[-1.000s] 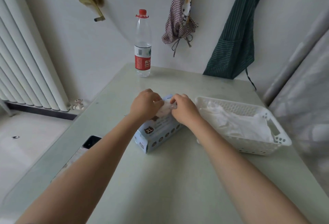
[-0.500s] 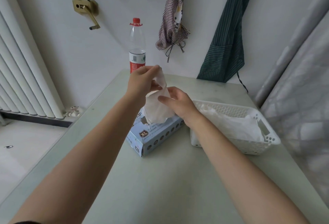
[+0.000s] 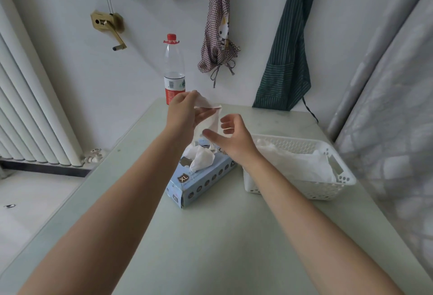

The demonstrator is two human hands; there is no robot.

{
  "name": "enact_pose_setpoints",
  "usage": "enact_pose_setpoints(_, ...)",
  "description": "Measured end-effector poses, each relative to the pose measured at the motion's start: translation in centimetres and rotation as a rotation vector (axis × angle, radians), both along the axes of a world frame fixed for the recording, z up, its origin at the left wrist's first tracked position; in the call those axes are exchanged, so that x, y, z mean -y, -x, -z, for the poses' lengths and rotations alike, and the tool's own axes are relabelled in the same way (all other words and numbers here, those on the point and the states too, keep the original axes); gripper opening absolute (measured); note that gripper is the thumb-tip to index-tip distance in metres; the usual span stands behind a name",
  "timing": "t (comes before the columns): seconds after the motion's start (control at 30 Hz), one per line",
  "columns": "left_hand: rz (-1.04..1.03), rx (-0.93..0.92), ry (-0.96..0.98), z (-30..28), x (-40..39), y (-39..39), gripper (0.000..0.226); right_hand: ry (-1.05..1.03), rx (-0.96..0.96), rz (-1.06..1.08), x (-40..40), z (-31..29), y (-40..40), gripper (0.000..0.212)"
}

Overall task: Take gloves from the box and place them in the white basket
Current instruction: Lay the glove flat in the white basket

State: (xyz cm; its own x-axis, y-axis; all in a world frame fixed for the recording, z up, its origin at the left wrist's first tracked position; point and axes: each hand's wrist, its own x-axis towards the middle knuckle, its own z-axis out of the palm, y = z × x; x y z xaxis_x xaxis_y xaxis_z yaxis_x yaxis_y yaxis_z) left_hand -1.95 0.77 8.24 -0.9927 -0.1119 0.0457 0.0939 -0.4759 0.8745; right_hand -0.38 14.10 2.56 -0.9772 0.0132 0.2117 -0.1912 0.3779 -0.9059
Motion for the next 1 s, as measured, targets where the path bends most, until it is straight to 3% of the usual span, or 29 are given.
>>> enact_pose_setpoints(0.07,0.037,-0.012,0.001,-0.3,-0.7,-0.5,0.008,-0.037,0.004,0.045,0.1,0.1,-0.1,0.049)
enact_pose_setpoints(0.17,0.026,-0.025,0.007,-0.6,-0.9,-0.6,0.009,-0.070,0.025,0.162,-0.5,-0.3,-0.3,0.016)
enact_pose_setpoints(0.23,-0.013,-0.013,0.005,-0.5,-0.5,-0.3,0.009,-0.021,0.032,0.215,-1.1,-0.6,-0.6,0.009)
enact_pose_setpoints(0.37,-0.030,0.045,0.060,0.0,0.3,0.1,0.012,0.089,-0.017,0.287,-2.2,-1.9,-1.1,0.010)
enact_pose_setpoints(0.5,0.050,0.166,0.149,0.5,0.2,-0.3,0.007,0.054,-0.020,0.261,-3.0,-3.9,-1.5,0.018)
enact_pose_setpoints(0.67,-0.035,0.127,0.607,0.9,-0.6,-0.7,0.015,0.078,-0.018,0.180,-3.8,-6.5,-2.2,0.018)
enact_pose_setpoints(0.73,0.085,0.018,0.563,0.5,-0.9,-1.2,0.031,0.052,-0.021,0.120,-3.8,-7.3,-2.3,0.030)
enact_pose_setpoints(0.87,0.522,-0.199,0.510,0.1,-1.6,-1.8,0.035,-0.085,-0.070,0.051,-3.6,-8.3,-2.4,0.045)
enact_pose_setpoints(1.0,0.612,-0.223,0.543,1.0,-1.7,-1.7,0.030,-0.059,-0.095,0.087,-4.3,-8.8,-2.2,0.040)
